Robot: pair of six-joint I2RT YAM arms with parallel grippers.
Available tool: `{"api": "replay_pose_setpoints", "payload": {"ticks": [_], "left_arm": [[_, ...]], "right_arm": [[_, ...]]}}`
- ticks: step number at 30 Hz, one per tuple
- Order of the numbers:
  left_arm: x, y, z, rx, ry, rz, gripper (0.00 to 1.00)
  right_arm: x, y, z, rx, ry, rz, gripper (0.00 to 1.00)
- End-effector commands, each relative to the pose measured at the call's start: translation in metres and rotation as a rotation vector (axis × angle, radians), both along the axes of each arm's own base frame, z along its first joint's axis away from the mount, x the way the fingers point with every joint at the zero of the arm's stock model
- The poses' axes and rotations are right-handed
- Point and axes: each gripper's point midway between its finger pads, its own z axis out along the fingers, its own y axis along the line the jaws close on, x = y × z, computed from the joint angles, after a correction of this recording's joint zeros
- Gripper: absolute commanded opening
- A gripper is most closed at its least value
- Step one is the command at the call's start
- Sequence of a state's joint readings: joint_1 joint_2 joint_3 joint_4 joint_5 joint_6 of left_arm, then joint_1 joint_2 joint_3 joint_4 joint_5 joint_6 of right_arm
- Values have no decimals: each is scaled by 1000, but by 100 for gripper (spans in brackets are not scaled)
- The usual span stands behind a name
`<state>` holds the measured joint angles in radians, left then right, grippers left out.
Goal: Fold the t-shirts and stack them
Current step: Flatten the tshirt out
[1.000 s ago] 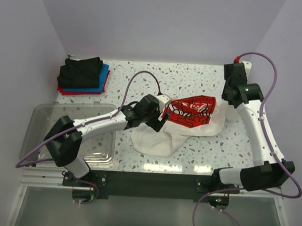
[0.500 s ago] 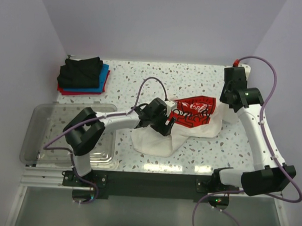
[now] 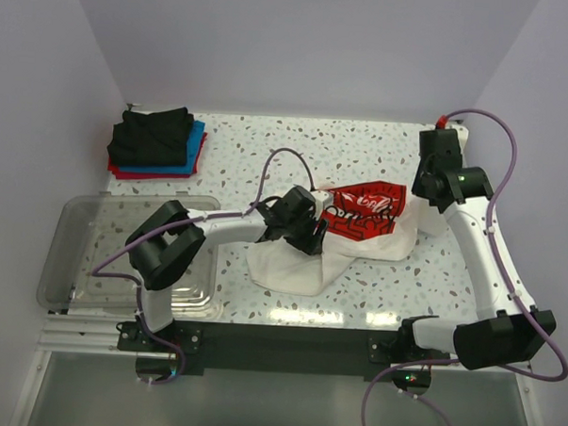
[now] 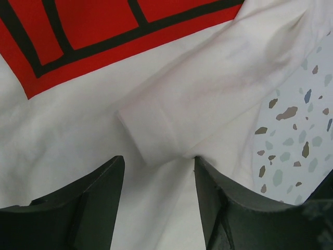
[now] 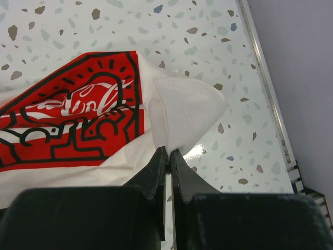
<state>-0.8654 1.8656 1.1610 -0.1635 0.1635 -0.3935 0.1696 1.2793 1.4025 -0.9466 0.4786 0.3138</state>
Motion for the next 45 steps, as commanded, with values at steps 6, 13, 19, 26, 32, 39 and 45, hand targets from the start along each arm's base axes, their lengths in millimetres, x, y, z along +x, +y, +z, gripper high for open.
{"api": "replay_pose_setpoints", "payload": {"ticks": [6,13,19,26,32,39,45], "left_arm": [[20,-13,27,-102,-52,64,59],[19,-12,28,-116,-38,51,52],[16,-6,24,-99,-26,41,48],[14,-16,18,-137,12,32,50],[10,-21,14,-162,39,21,45],[10,-17,10,-142,39,34,25],[14,-6,3,-77,33,80,31]], "right_arm": [[-1,0,9,13,-52,-1,0],[-1,0,9,12,-47,2,0],[-2,-1,11,3,-44,2,0],[-2,0,9,8,-39,5,0],[-3,-2,9,-1,-39,-1,0],[-3,-3,10,-9,-38,-3,0],[-4,-4,10,-9,-37,-4,0]]}}
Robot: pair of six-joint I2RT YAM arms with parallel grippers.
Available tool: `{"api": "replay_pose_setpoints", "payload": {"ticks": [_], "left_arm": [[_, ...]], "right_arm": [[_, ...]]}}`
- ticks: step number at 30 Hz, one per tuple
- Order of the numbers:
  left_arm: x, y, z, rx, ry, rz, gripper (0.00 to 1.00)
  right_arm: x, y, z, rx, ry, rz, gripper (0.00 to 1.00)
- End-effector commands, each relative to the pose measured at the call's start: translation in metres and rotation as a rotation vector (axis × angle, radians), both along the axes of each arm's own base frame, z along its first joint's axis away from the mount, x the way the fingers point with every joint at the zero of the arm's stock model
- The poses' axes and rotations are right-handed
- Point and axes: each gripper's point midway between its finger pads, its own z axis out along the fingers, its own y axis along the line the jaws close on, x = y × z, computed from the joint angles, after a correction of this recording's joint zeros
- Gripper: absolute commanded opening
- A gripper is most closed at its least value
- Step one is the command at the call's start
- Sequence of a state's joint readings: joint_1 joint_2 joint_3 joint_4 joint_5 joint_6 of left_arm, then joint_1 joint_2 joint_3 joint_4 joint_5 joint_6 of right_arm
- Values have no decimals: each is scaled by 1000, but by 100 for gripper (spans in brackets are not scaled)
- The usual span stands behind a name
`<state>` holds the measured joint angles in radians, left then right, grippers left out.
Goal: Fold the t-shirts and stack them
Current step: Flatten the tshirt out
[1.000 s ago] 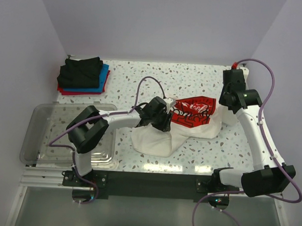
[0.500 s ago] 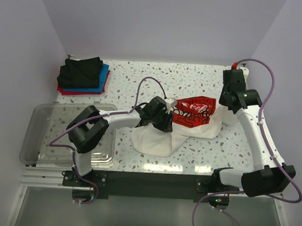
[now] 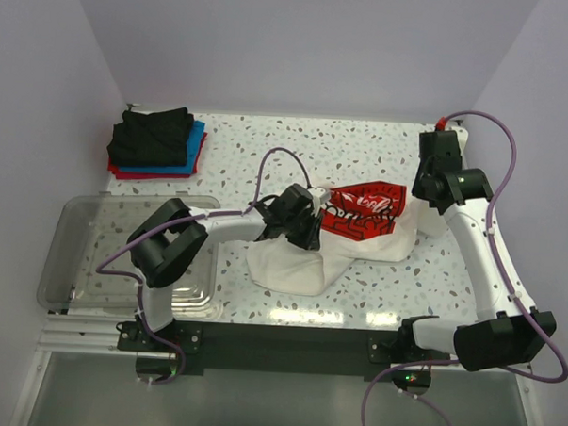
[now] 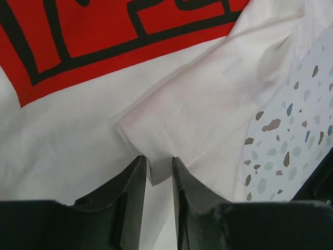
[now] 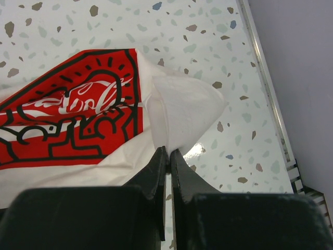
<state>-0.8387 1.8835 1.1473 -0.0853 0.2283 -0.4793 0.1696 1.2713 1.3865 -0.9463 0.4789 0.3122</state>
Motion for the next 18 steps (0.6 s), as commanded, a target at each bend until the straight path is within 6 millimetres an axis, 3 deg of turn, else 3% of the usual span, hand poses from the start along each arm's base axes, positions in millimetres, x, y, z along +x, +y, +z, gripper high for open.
{"api": "replay_pose_setpoints", "payload": {"ticks": [1,10,18], "left_arm": [[9,6,3,17,-33,41,32],[7,1,1,2,-7,35,33],[-3,0,1,-33,39,32,46]], "right_arm": [[-2,-3,13,-7,-43,-3,0],[-2,-2,12,-6,-41,0,0],[-3,-3,9,-7,-38,-4,0]]}}
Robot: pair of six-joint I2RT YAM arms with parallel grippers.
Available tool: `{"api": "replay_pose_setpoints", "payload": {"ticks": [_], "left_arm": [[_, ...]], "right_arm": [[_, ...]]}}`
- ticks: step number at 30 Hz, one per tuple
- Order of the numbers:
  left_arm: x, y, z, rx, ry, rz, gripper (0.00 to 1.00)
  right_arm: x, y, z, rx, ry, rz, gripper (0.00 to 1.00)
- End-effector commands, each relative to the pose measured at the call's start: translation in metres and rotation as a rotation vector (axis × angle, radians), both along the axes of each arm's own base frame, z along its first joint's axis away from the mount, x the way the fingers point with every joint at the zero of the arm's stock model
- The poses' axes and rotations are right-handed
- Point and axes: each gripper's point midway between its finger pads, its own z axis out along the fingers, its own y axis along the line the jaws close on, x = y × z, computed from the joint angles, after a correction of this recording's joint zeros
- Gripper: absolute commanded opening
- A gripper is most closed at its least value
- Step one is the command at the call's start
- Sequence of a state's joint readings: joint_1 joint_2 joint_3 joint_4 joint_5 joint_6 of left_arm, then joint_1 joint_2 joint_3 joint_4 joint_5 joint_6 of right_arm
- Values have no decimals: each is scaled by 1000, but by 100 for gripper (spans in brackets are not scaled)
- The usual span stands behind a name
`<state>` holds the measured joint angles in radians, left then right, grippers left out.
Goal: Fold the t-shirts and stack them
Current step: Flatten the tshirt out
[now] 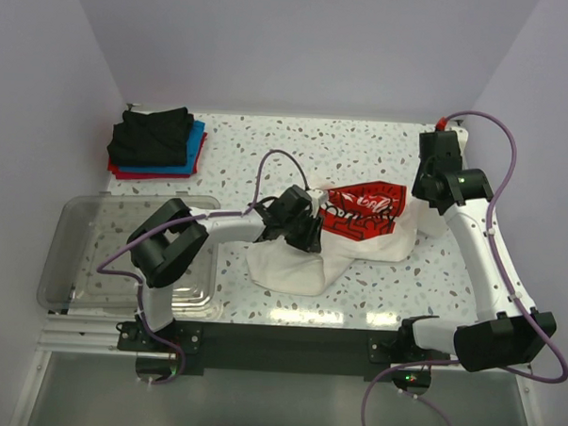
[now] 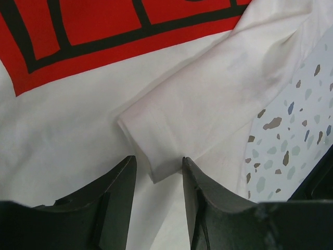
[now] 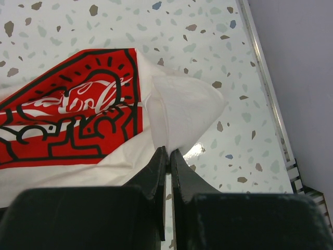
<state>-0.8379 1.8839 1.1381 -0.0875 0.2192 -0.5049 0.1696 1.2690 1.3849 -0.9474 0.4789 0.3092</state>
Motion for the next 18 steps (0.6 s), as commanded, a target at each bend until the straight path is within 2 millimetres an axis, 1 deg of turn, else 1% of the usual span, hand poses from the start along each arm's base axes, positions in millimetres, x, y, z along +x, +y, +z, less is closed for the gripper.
{"api": "replay_pose_setpoints", "payload": {"ticks": [1,5,11,14,15,17,18], "left_arm": [[-3,-2,2,-37,24,8,46],[-6,-3,1,-45,34,4,44],[-4,-8,11,-78,18,2,39],[-8,-12,12,-99,42,-11,33],[-7,-17,16,-128,35,-17,29],[-8,-18,17,-137,39,-21,20],[-9,-17,18,-134,39,-23,6]], "right_arm": [[-3,-3,9,-6,-37,-7,0],[-2,-4,9,-8,-37,-7,0],[-4,-4,7,-10,-34,-8,0],[-4,-5,8,-11,-38,-10,0],[-5,-4,7,-13,-35,-9,0],[-5,-6,7,-17,-34,-11,0],[-5,-7,10,-23,-40,-13,0]]}}
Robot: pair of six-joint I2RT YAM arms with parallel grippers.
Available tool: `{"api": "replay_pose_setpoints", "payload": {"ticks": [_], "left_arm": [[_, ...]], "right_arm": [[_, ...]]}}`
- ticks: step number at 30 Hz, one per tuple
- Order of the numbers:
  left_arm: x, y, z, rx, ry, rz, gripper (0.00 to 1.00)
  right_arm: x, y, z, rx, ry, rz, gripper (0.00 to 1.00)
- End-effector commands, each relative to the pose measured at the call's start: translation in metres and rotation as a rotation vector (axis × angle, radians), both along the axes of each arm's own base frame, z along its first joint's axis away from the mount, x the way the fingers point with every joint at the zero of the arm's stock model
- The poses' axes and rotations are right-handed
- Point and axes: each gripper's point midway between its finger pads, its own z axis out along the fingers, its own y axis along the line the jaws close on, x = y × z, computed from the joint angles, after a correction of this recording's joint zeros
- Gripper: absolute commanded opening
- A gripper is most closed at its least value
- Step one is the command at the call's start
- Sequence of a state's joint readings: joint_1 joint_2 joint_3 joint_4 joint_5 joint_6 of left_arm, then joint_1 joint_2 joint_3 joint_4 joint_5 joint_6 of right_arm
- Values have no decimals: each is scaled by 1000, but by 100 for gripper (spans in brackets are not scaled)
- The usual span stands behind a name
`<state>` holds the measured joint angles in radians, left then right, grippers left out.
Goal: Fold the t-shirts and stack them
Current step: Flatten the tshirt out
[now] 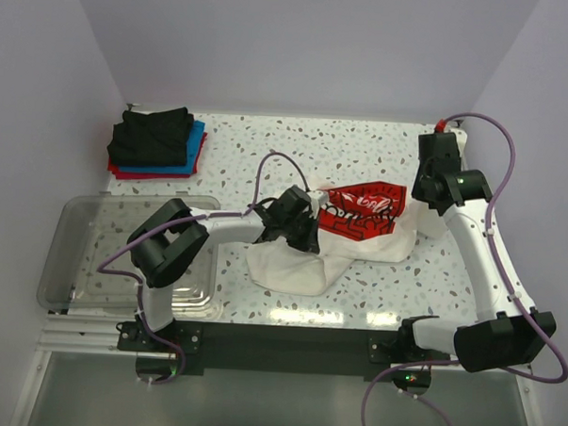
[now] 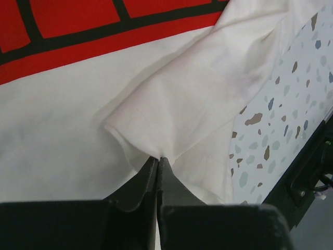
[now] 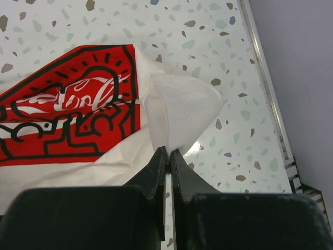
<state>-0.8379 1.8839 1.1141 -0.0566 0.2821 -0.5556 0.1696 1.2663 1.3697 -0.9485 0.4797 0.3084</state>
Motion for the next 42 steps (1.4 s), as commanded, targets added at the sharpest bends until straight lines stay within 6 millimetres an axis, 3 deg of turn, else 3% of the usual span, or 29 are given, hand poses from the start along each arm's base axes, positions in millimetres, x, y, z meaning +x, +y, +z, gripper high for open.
{"api": "replay_pose_setpoints", "payload": {"ticks": [1,5,7,8,9,11,12,13,14,15,16,17,18,19,20,21,22,23,24,25,26,27,29,30,31,32,37,38,42], "left_arm": [[3,-11,21,-83,-26,-15,0],[18,3,45,-46,-79,35,0],[40,19,73,-37,-129,98,0],[49,26,84,-33,-149,126,0],[63,33,113,-52,-204,165,0],[85,62,137,-41,-226,244,0],[98,72,173,-75,-288,285,0],[110,92,185,-66,-305,333,0],[117,102,201,-71,-333,359,0],[127,112,236,-99,-401,390,0],[129,122,249,-94,-413,414,0],[138,138,264,-97,-439,456,0],[142,147,297,-128,-496,483,0],[147,162,309,-129,-514,520,0],[148,167,325,-140,-549,526,0],[146,175,356,-172,-612,546,0],[145,183,372,-180,-650,562,0],[142,187,388,-193,-686,566,0],[134,195,418,-214,-758,573,0],[130,200,432,-224,-794,579,0],[124,205,447,-229,-836,579,0],[110,212,478,-271,-903,585,0],[96,226,506,-300,-982,622,0],[80,236,531,-345,-1046,645,0],[71,241,543,-369,-1077,657,0],[53,249,560,-409,-1120,667,0],[1,271,610,-565,-1259,690,0],[-13,275,619,-603,-1281,688,0],[-41,277,640,-701,-1329,649,0]], "right_arm": [[-2,-7,17,-25,-57,-13,0],[3,-10,30,-39,-79,-17,0],[7,-14,36,-44,-88,-23,0],[10,-15,49,-42,-115,-26,0],[14,-16,53,-42,-118,-27,0],[21,-24,79,-45,-169,-38,0],[26,-26,84,-48,-176,-44,0],[29,-32,93,-51,-190,-51,0],[33,-35,114,-48,-236,-56,0],[40,-38,118,-55,-238,-59,0],[42,-43,126,-58,-251,-71,0],[44,-45,148,-55,-302,-77,0],[45,-48,157,-55,-320,-83,0],[51,-52,162,-60,-326,-91,0],[48,-53,185,-61,-379,-95,0],[47,-55,196,-63,-402,-99,0],[48,-57,205,-72,-418,-102,0],[42,-57,231,-73,-487,-102,0],[38,-59,243,-88,-514,-106,0],[33,-61,255,-94,-549,-110,0],[21,-62,281,-97,-630,-117,0],[14,-64,291,-109,-663,-123,0],[-10,-65,325,-105,-797,-132,0],[-21,-65,336,-105,-844,-136,0],[-30,-65,347,-102,-890,-139,0],[-50,-65,369,-94,-987,-146,0],[-108,-67,428,-112,-1240,-157,0],[-120,-68,437,-115,-1278,-164,0],[-156,-72,463,-141,-1397,-190,0]]}}
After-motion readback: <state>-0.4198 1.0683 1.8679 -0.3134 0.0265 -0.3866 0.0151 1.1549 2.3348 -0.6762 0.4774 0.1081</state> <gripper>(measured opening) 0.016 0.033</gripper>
